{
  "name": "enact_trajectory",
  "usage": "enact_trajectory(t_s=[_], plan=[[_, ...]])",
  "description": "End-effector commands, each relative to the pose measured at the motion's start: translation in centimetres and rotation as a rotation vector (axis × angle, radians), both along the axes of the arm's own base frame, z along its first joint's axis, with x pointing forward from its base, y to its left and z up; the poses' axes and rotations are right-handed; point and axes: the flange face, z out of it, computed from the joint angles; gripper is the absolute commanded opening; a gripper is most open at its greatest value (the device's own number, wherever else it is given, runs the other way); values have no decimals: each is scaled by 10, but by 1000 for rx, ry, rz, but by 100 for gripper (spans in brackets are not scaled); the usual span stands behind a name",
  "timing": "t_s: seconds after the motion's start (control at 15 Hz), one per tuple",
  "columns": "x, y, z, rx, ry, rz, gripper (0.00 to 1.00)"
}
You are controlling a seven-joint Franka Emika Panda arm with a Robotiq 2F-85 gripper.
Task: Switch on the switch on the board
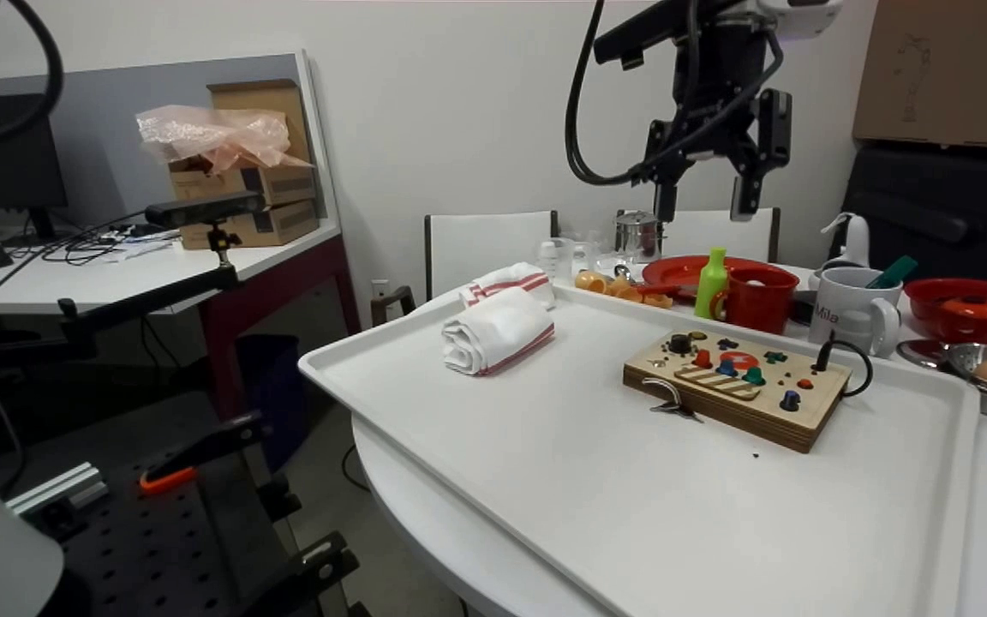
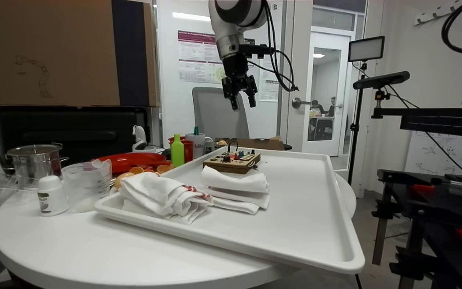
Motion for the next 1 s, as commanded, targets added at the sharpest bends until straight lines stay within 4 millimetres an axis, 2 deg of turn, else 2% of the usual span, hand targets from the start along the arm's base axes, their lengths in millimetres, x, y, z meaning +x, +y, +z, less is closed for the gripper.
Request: enact_trajectory(t_s=[0.0, 0.07, 0.2, 0.4, 0.67, 0.93], plan=[[-1, -9, -19, 49, 42, 23, 100], [-2, -7, -15, 21, 28, 10, 100], [-3, -9, -24, 25, 41, 14, 100], [-3, -9, -23, 26, 40, 15, 100], [1, 9, -26, 34, 22, 127, 100], [10, 10, -32, 73, -32, 206, 100]])
